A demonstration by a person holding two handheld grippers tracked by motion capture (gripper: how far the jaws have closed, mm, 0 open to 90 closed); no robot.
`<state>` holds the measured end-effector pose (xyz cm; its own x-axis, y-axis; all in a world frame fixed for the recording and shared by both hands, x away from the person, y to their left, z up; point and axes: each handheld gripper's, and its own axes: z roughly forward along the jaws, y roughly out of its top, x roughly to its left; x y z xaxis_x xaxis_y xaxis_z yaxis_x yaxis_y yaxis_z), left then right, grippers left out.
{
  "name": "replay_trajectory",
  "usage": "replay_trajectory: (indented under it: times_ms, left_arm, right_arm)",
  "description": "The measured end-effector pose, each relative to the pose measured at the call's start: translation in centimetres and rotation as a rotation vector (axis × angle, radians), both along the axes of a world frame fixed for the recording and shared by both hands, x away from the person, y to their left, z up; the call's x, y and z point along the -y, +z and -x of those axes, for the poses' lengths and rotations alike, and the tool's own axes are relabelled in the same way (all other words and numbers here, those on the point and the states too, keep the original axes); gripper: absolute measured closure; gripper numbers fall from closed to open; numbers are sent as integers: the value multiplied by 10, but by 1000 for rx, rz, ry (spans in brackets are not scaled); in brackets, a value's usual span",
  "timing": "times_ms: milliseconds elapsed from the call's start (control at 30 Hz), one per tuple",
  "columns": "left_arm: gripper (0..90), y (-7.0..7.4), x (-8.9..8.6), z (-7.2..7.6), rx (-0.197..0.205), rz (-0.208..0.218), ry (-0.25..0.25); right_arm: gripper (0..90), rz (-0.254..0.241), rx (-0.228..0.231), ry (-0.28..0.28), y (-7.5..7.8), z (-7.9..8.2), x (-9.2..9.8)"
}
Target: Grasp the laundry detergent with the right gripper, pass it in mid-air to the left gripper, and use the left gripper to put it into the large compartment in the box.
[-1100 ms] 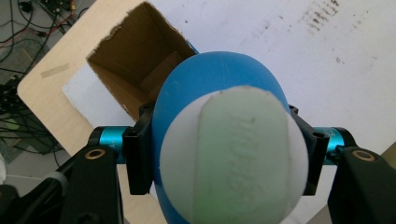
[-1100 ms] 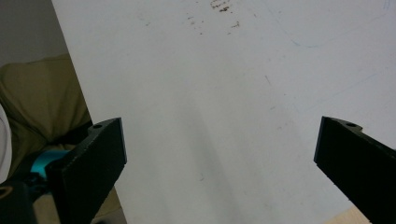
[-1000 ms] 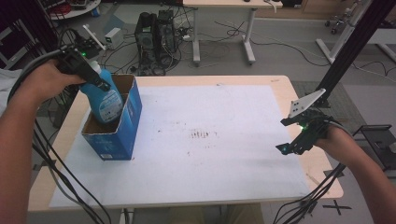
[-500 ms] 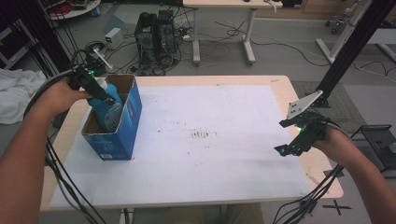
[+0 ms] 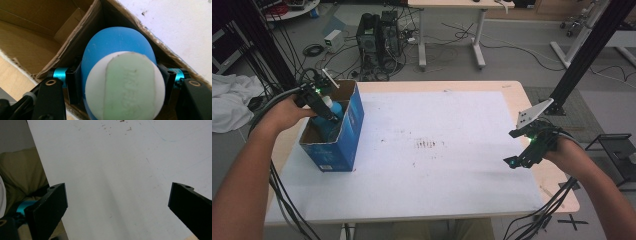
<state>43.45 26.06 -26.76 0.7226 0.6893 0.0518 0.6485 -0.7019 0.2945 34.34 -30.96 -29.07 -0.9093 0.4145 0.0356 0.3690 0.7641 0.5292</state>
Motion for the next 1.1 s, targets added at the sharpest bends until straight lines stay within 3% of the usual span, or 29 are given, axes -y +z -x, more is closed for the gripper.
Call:
replay_trajectory:
  times_ms: [133,267,300,333,367,400,433,467,500,567,600,633,667,700,833,867,900,967,1100]
  left_arm:
    - [380,-7,1,-1,7,3,10]
    - [379,-8,-1,-7,-47,-106,-86]
    - [380,-12,2,-4,-34,-59,-37]
    - [380,-11,0,-7,-47,-98,-79]
    - [379,-12,1,-7,-48,-87,-74]
    - [379,-15,2,-5,-26,-52,-34]
    - [379,-15,2,-5,-27,-51,-35]
    - [379,-15,2,-6,-34,-55,-36]
    - [379,-12,0,-8,-53,-97,-81]
    - [377,-12,-2,-9,-59,-93,-71]
    - [377,-15,0,-7,-44,-49,-21]
    - [376,-12,-3,-9,-61,-93,-71]
    - [375,-12,-3,-9,-63,-83,-68]
    - [348,-16,0,-4,-25,1,16]
    - [310,-11,-5,-4,-14,2,11]
    - [310,-11,-5,-2,-6,23,31]
    - [310,-10,-8,-3,-12,6,11]
    - [310,-9,-9,0,-4,33,30]
    - [299,-5,-13,1,-3,45,19]
  right_arm:
    - [14,5,1,-1,-2,-1,-1]
    - [14,3,-3,3,-4,-1,0]
    - [14,2,-3,3,-4,-1,0]
    - [14,2,-5,1,-4,-1,0]
    - [14,4,-2,-1,-4,-1,0]
    - [14,3,-6,2,-5,-1,0]
    - [14,-1,0,2,-5,-1,0]
    - [14,0,-1,5,-5,-1,0]
    - [14,1,-3,7,-6,0,0]
    - [14,1,-5,5,-6,0,0]
    - [14,2,-6,3,-6,0,0]
    - [14,2,-2,5,-6,0,-1]
    - [14,0,-2,6,-6,0,-1]
    - [14,0,-2,10,-7,0,-2]
    - [14,3,-6,11,-8,0,-2]
    - [14,7,-8,7,-7,0,-3]
    - [14,4,0,15,-7,0,-3]
    - [14,3,1,15,-7,0,-3]
    - [14,5,-1,14,-6,2,-4]
